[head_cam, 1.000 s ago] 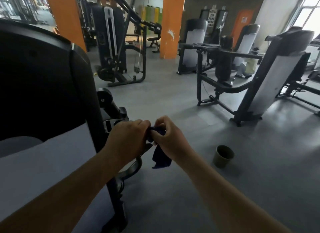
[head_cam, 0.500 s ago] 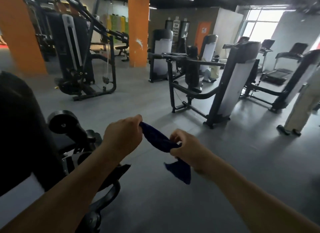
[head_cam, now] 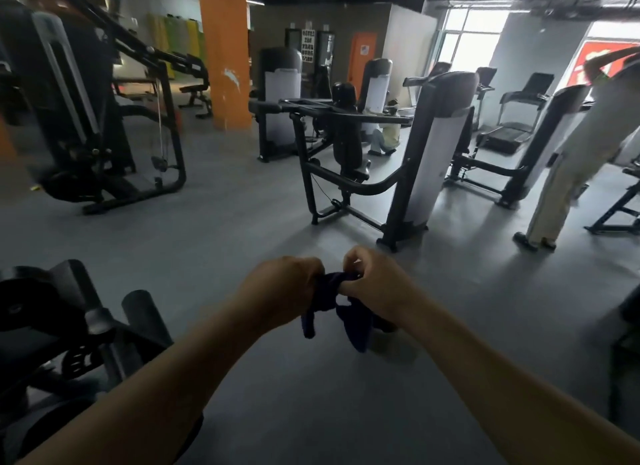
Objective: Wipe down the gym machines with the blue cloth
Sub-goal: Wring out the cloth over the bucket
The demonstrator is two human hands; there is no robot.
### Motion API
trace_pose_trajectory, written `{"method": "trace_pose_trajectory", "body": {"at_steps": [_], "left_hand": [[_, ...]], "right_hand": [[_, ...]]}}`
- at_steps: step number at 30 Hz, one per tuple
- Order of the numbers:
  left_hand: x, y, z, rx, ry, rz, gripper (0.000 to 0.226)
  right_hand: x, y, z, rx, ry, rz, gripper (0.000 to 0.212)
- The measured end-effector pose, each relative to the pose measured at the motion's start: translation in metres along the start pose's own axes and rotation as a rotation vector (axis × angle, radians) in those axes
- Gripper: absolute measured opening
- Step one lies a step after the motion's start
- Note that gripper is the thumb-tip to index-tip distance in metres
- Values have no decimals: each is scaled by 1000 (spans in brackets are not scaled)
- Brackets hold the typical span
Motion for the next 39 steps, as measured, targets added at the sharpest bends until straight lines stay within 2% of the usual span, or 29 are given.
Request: {"method": "trace_pose_trajectory", "body": {"at_steps": [5, 9, 11, 19, 23, 27, 29, 31, 36, 39], "left_hand": [[23, 16, -69, -108, 46, 75, 11], [43, 45, -122, -170, 41, 187, 7], [49, 63, -147, -190, 44, 231, 14], [56, 104, -216, -245, 88, 92, 20], [52, 100, -242, -230, 33, -21, 42], [50, 88, -272, -211, -28, -48, 68], [51, 80, -289, -169, -3, -109, 74], [52, 69, -310, -151, 20, -165, 63], [52, 33, -370, -149, -13, -171, 18], [48, 16, -401, -149, -40, -110, 9]], "right_hand": [[-23, 53, -47, -45, -21, 95, 15], [-55, 103, -87, -87, -28, 104, 18], [-75, 129, -109, -111, -41, 95, 17], [-125, 188, -183, -251, -233, 135, 28], [-136, 204, -209, -289, -325, 111, 23], [-136, 217, -246, -327, -307, 41, 16], [-129, 218, -264, -334, -321, 50, 11], [-120, 220, -282, -341, -330, 67, 7], [-112, 227, -336, -314, -292, 46, 10], [-116, 237, -369, -279, -324, 77, 25]]}}
Point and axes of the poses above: each hand's wrist, its own z-axis away from the middle knuckle, its own x-axis out of the palm, y = z × x, the point moved 3 cm from there along -z, towards the middle knuckle, and after that the axes turned 7 degrees about -x, right-handed, at the moved point
